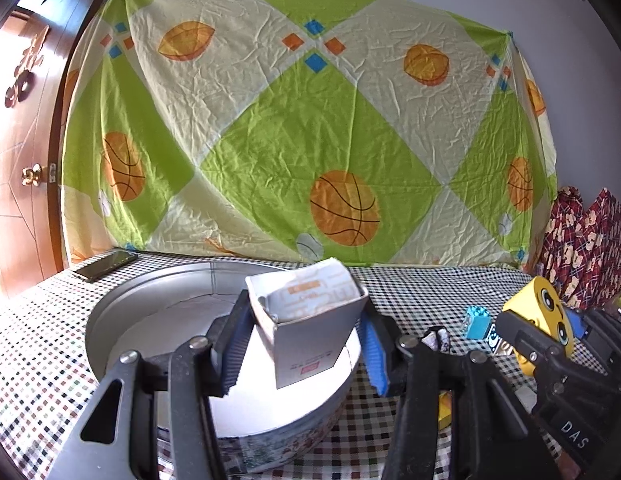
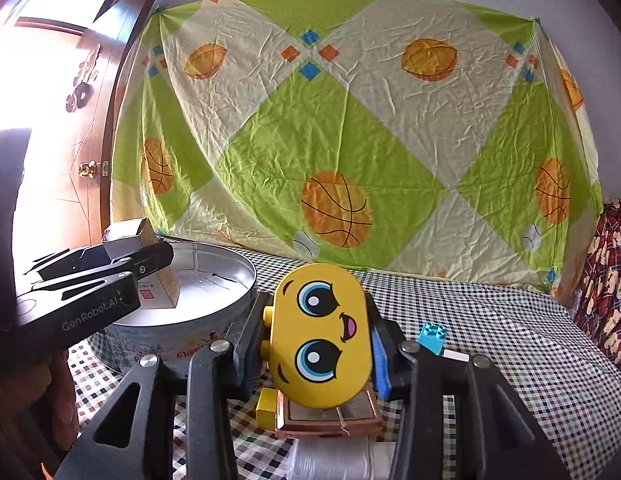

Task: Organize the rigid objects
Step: 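Carry the white box with the left tool while the right tool carries the yellow block toward the tin, then open the left tool over the tin while the right tool releases the yellow block inside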

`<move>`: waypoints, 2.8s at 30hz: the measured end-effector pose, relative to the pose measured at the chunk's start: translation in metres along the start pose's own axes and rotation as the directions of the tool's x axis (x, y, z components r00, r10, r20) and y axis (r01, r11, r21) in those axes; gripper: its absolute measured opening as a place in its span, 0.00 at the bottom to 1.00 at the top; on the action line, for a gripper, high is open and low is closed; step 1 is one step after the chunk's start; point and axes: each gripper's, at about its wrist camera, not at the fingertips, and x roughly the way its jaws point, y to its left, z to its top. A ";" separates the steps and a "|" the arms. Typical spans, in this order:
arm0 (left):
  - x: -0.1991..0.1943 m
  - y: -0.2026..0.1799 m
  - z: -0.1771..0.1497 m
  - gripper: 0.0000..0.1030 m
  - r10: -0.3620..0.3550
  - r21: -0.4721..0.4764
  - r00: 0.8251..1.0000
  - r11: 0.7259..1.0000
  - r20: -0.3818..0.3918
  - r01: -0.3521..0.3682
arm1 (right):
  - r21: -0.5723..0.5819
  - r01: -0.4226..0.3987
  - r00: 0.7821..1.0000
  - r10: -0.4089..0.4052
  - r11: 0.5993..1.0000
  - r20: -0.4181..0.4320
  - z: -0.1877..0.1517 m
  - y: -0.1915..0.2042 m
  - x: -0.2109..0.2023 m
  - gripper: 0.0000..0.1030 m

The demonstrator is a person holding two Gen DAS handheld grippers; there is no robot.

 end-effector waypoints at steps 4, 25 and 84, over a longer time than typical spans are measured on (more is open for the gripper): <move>0.000 0.006 0.001 0.48 0.008 -0.009 1.000 1.000 0.000 -0.008 | 0.001 -0.003 1.000 0.003 1.000 0.002 0.001 0.003 0.002 0.44; 0.004 0.043 0.002 0.48 0.078 -0.049 0.997 0.996 -0.011 -0.078 | -0.037 -0.051 0.999 0.051 0.998 -0.010 0.008 0.031 0.021 0.44; 0.030 0.138 0.009 1.00 0.328 -0.024 0.925 0.941 -0.193 -0.339 | -0.045 -0.185 0.960 0.171 0.982 -0.224 0.036 0.072 0.099 0.73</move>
